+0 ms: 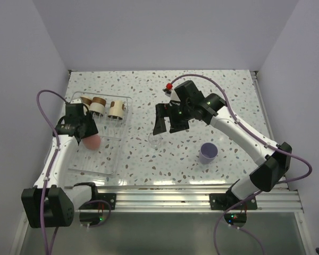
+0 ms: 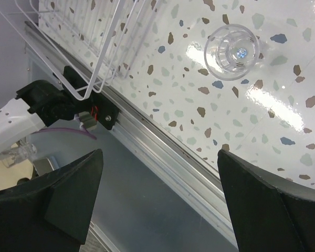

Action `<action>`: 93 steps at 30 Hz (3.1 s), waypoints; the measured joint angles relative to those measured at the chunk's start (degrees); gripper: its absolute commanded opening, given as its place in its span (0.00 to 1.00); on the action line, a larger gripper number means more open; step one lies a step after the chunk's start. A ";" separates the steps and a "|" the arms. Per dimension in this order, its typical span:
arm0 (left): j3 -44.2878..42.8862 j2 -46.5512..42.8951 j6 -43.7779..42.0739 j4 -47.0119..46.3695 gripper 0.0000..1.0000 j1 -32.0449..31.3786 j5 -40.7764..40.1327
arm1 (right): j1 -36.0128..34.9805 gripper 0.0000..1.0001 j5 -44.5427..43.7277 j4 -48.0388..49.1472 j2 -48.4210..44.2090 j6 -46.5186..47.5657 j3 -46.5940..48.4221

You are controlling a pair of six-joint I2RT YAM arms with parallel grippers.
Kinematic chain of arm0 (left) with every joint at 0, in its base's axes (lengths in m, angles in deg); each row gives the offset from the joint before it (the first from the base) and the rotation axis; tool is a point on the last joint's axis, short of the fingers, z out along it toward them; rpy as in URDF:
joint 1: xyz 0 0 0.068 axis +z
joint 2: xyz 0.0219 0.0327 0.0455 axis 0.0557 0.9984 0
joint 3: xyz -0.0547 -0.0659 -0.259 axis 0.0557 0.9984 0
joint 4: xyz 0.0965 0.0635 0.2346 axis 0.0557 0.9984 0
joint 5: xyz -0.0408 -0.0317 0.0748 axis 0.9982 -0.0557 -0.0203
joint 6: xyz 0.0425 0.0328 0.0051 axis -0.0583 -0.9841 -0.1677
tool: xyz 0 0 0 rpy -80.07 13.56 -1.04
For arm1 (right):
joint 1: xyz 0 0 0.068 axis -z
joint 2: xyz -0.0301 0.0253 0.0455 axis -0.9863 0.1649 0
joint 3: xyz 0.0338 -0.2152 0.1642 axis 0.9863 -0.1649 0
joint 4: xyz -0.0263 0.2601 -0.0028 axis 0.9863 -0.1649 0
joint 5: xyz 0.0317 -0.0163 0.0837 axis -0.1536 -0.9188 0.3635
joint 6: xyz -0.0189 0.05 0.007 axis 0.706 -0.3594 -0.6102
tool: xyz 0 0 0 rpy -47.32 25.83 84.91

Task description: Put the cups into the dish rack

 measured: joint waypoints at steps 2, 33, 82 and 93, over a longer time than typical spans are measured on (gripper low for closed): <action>0.81 0.61 -0.02 -0.85 0.00 0.00 -0.26 | 0.00 0.93 0.02 -0.07 1.01 0.17 0.35; 3.87 2.97 -1.29 -7.52 0.61 0.00 -4.13 | 0.55 0.94 0.09 0.04 5.86 1.49 3.30; -18.71 -23.65 12.44 17.84 0.96 -0.22 7.10 | 12.13 0.91 -23.43 -12.70 35.39 6.25 45.35; -18.60 -28.15 15.65 25.49 0.94 -0.22 7.61 | 13.81 0.72 -28.57 -14.53 42.51 7.32 44.19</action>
